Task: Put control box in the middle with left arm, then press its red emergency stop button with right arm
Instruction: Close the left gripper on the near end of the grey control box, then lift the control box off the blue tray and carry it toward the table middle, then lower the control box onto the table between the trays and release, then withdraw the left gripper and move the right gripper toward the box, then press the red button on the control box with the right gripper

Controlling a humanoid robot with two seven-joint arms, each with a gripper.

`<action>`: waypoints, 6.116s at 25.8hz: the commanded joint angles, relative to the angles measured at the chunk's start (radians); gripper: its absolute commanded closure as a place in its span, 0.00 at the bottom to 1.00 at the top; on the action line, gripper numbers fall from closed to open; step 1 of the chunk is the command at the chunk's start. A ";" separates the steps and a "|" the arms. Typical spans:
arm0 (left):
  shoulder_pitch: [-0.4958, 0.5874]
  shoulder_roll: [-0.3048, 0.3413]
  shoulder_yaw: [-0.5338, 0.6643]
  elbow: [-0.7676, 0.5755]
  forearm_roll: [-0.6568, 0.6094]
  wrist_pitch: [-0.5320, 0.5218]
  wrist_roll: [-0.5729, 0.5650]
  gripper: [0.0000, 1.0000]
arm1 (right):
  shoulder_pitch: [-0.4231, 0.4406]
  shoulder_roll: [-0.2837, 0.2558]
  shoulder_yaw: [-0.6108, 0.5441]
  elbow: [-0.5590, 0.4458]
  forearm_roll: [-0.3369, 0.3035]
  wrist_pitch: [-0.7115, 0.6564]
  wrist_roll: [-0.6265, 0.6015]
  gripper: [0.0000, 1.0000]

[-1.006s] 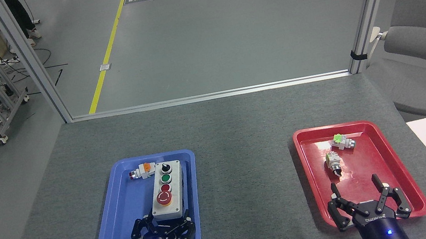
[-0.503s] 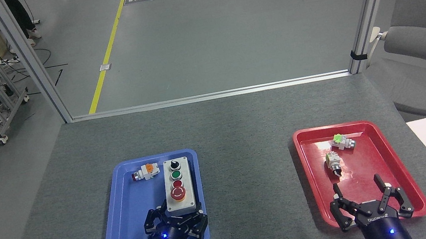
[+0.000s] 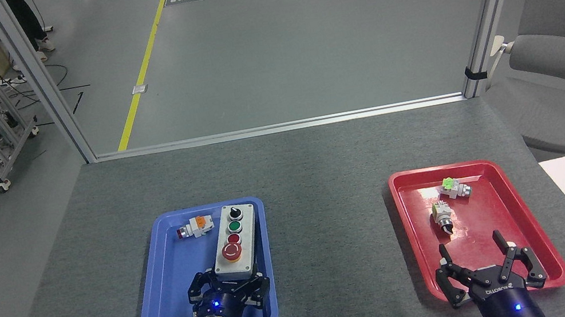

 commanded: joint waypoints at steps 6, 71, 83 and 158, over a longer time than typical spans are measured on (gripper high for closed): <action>0.011 0.056 0.005 -0.167 0.108 -0.015 -0.008 1.00 | -0.005 -0.004 0.005 0.000 0.000 -0.001 -0.006 0.01; 0.553 0.078 -0.226 -0.876 0.180 -0.066 -0.105 1.00 | -0.012 -0.035 -0.005 0.006 -0.005 0.043 -0.006 0.01; 0.612 0.012 -0.329 -0.815 -0.208 -0.017 -0.076 1.00 | -0.008 -0.033 -0.003 0.006 -0.006 0.042 -0.009 0.01; 0.326 0.196 0.106 -0.838 0.427 -0.021 -0.139 0.01 | -0.149 -0.020 0.308 0.080 -0.114 -0.256 -0.006 1.00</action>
